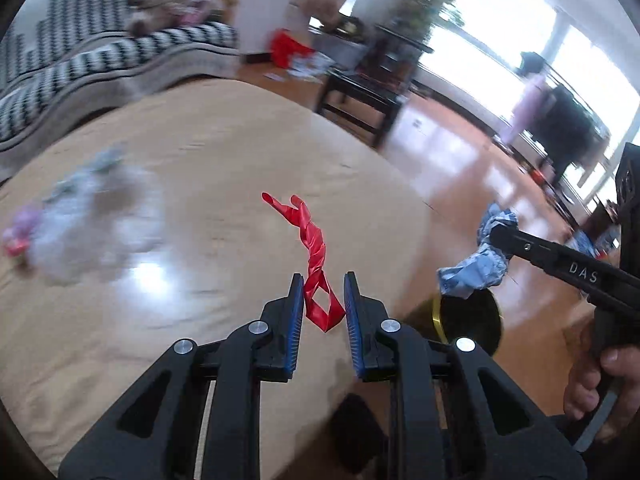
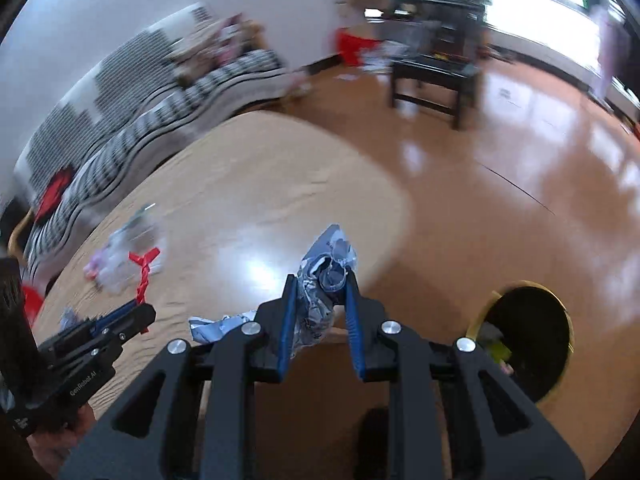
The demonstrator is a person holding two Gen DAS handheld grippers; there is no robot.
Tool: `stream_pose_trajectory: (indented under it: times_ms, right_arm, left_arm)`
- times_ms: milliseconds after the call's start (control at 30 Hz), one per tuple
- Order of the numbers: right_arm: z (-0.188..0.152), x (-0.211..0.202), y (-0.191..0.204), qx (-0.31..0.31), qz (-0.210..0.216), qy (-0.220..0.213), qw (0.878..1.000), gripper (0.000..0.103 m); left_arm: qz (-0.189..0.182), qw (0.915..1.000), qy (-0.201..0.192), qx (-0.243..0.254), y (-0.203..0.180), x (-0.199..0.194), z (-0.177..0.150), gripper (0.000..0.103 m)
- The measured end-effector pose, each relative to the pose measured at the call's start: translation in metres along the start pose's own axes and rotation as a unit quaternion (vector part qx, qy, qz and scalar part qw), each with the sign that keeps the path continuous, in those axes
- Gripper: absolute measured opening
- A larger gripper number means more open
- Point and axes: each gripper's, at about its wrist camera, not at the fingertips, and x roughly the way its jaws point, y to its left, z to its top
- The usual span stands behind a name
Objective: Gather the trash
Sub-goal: 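Carry both items over the black bin and open both tools to drop them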
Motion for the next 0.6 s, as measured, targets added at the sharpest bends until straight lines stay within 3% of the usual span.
stream_pose_trajectory:
  times_ms: [267, 467, 600]
  right_arm:
    - [-0.019, -0.028, -0.153, 0.128, -0.082, -0.015, 0.988, 0.024]
    - [-0.035, -0.027, -0.241, 0.206, -0.133, 0.006, 0.969, 0.024]
    - [-0.04, -0.022, -0.272, 0.237, -0.138, 0.015, 0.961, 0.024]
  left_arm:
    - [-0.093, 0.9917, 0.052, 0.072, -0.121, 0.078, -0.013, 0.02]
    - [-0.148, 0.977, 0.102, 0.115, -0.195, 0.146, -0.035, 0.02]
    - [-0.161, 0.9716, 0.123, 0.123, -0.224, 0.178, -0.046, 0.02]
